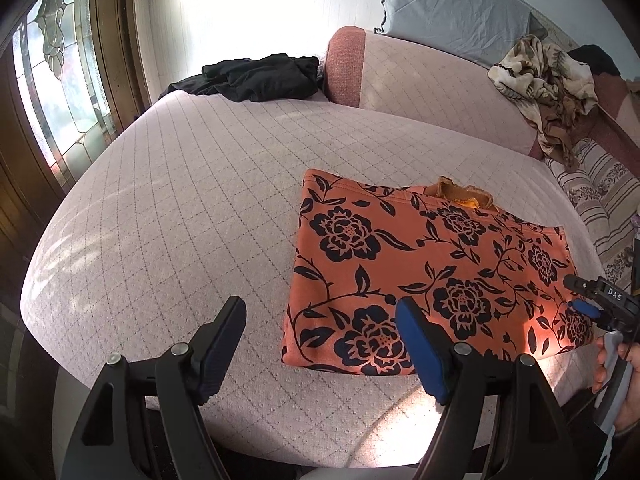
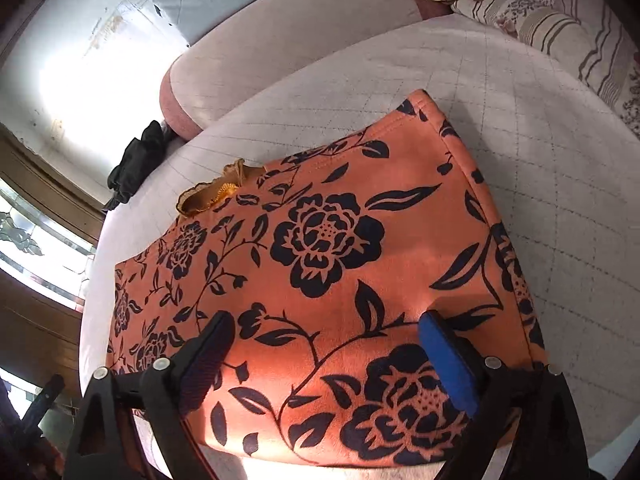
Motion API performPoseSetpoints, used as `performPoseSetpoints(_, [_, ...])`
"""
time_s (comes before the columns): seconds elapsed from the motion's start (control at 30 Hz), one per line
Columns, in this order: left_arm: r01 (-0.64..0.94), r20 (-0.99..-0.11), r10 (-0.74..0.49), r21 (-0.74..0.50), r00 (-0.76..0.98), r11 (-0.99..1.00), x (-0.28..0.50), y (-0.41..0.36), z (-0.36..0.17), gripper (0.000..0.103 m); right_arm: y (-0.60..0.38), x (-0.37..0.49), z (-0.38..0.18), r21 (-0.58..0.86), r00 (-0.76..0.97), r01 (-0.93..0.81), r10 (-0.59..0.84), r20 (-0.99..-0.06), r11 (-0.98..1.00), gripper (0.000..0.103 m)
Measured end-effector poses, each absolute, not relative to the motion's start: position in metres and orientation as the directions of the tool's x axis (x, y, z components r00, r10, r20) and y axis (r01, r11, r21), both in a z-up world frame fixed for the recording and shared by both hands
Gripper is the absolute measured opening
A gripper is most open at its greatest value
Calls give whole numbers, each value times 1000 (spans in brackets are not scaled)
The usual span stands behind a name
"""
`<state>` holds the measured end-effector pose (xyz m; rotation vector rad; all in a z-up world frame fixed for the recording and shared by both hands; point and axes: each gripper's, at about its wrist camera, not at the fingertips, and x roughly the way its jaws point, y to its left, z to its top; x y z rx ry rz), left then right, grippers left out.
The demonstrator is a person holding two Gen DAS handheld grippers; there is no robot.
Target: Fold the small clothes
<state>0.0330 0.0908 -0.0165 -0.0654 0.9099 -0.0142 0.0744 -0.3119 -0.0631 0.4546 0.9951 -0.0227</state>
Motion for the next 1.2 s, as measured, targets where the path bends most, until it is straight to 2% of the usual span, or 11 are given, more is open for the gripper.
performPoseSetpoints(0.13, [-15,-789,-59,-87,611,996,34,90,-17,79,-307,59,-52,404,620,173,219,-753,898,97])
performPoseSetpoints(0.17, [-13,-791,-58,-84,610,996,34,89,-18,79,-312,57,-65,407,600,202,216,-770,891,100])
performPoseSetpoints(0.23, [-3,-796,-61,-78,602,997,33,86,-21,79,-326,55,-99,413,532,265,225,-816,871,100])
performPoseSetpoints(0.33, [-7,-799,-46,-63,600,998,31,85,-29,80,-324,41,-74,442,587,260,223,-778,858,100])
performPoseSetpoints(0.43, [-18,-817,-75,-104,572,994,33,84,-42,80,-338,21,-66,538,640,308,248,-727,785,100])
performPoseSetpoints(0.5, [-13,-826,-67,-90,559,996,35,78,-49,80,-352,2,-77,615,654,375,273,-706,693,100])
performPoseSetpoints(0.63, [4,-837,-57,-66,544,998,39,64,-58,80,-370,-27,-102,663,655,458,280,-702,592,99])
performPoseSetpoints(1.2, [20,-838,-24,-15,545,1000,44,45,-59,80,-383,7,-99,676,701,448,239,-672,586,100])
